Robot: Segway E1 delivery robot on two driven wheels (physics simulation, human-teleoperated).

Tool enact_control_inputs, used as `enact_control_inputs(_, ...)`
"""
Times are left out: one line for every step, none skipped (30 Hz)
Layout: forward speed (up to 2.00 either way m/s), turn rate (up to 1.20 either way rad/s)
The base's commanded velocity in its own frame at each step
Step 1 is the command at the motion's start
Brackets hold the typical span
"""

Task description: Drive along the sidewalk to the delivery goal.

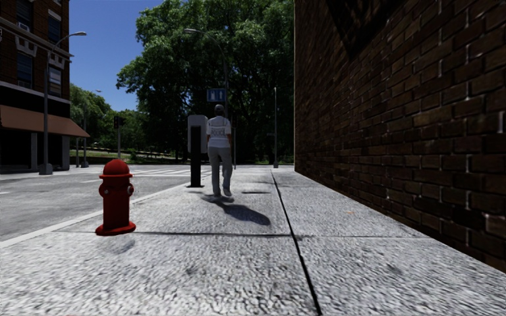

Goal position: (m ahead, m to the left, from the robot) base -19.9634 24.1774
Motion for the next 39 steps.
enact_control_inputs(2.0,-0.29)
enact_control_inputs(2.0,-0.3)
enact_control_inputs(2.0,-0.3)
enact_control_inputs(2.0,-0.3)
enact_control_inputs(2.0,-0.3)
enact_control_inputs(2.0,-0.3)
enact_control_inputs(2.0,-0.3)
enact_control_inputs(2.0,-0.3)
enact_control_inputs(2.0,-0.3)
enact_control_inputs(2.0,-0.3)
enact_control_inputs(2.0,-0.3)
enact_control_inputs(2.0,-0.3)
enact_control_inputs(2.0,-0.3)
enact_control_inputs(2.0,-0.3)
enact_control_inputs(2.0,-0.3)
enact_control_inputs(2.0,-0.3)
enact_control_inputs(2.0,-0.3)
enact_control_inputs(2.0,-0.3)
enact_control_inputs(2.0,-0.3)
enact_control_inputs(2.0,-0.3)
enact_control_inputs(2.0,-0.3)
enact_control_inputs(2.0,-0.3)
enact_control_inputs(2.0,-0.3)
enact_control_inputs(2.0,-0.2)
enact_control_inputs(2.0,-0.2)
enact_control_inputs(2.0,-0.02)
enact_control_inputs(2.0,0.0)
enact_control_inputs(2.0,0.0)
enact_control_inputs(2.0,0.0)
enact_control_inputs(1.9,0.0)
enact_control_inputs(1.72,0.0)
enact_control_inputs(1.72,0.0)
enact_control_inputs(1.6,0.0)
enact_control_inputs(1.52,0.0)
enact_control_inputs(1.47,0.0)
enact_control_inputs(1.47,0.0)
enact_control_inputs(1.36,0.0)
enact_control_inputs(1.21,0.0)
enact_control_inputs(0.99,0.0)
